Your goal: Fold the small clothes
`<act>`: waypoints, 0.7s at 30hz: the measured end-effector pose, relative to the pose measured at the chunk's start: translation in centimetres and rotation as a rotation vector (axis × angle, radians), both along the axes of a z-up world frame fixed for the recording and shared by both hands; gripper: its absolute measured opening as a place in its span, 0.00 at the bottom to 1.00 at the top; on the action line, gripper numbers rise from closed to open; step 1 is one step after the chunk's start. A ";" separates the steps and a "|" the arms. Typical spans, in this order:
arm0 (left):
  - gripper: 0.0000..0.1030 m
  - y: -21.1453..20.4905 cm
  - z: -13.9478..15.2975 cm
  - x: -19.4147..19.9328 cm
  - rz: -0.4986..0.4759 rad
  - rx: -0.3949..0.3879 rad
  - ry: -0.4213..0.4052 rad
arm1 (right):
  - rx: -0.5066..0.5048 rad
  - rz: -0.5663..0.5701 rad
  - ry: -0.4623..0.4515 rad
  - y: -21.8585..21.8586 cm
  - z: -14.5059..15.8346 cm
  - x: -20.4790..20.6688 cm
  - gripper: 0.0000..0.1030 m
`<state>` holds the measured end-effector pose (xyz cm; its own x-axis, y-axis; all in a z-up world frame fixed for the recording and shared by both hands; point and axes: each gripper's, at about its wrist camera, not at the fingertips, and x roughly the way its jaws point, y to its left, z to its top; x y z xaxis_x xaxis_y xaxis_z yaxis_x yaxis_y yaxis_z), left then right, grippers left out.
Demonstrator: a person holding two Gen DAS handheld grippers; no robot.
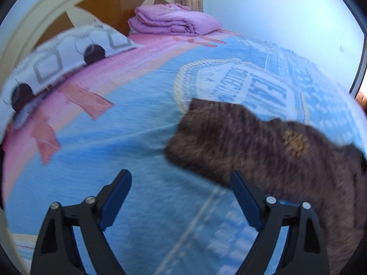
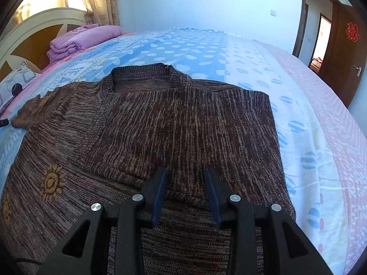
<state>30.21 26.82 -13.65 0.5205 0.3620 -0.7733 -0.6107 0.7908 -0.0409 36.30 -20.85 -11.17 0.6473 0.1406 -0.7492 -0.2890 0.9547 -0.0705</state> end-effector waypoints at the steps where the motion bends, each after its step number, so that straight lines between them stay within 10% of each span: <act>1: 0.88 0.4 -0.4 0.7 0.014 -0.038 -0.005 | -0.003 -0.003 -0.002 0.0 0.0 0.0 0.38; 8: 0.65 2.7 -2.9 3.3 0.087 -0.088 -0.004 | -0.037 -0.019 -0.022 0.0 0.1 -0.3 0.44; 10: 0.17 2.9 -2.6 3.4 0.091 -0.082 -0.014 | -0.036 -0.020 -0.022 -0.1 0.1 -0.3 0.44; 11: 0.10 3.2 -2.4 3.2 0.070 -0.121 -0.043 | -0.033 -0.021 -0.021 -0.1 0.1 -0.3 0.45; 21: 0.10 3.2 1.6 1.1 0.028 -0.169 -0.160 | -0.035 -0.030 -0.025 -0.1 0.0 -0.3 0.47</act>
